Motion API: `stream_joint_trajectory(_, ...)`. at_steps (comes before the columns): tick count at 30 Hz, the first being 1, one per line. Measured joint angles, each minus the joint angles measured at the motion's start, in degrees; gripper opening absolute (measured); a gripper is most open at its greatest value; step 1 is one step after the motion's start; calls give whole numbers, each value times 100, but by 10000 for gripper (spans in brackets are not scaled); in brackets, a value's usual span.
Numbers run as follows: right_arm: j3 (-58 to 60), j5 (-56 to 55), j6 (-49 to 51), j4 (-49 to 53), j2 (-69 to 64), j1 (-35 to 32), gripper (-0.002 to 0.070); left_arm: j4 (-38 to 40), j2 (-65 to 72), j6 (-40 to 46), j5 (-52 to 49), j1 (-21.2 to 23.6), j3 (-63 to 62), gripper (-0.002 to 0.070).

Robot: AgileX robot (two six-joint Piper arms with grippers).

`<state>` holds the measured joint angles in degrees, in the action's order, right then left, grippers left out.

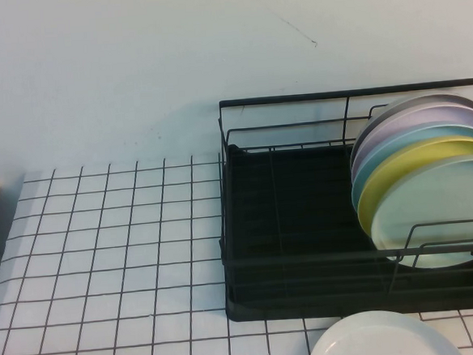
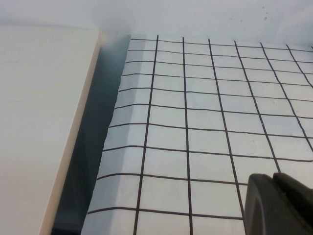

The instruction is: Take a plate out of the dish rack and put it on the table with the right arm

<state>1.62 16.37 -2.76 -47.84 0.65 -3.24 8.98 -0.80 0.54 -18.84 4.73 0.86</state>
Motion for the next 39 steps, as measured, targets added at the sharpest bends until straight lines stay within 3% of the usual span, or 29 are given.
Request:
stream_joint_trajectory(18,0,-38,-960,-83,0,0,-2,0,0,0,0,0,0,-3)
stream_joint_trajectory(24,-74,477,-1240,-121,0,0,-2,0,0,0,0,0,0,-3)
stream_joint_trajectory(30,-1331,1412,-2300,-121,-786,0,-2,0,0,0,0,0,0,-3)
stream_joint_trajectory(39,-4371,2940,-4942,176,-3214,0,13,0,0,0,0,0,0,-3)
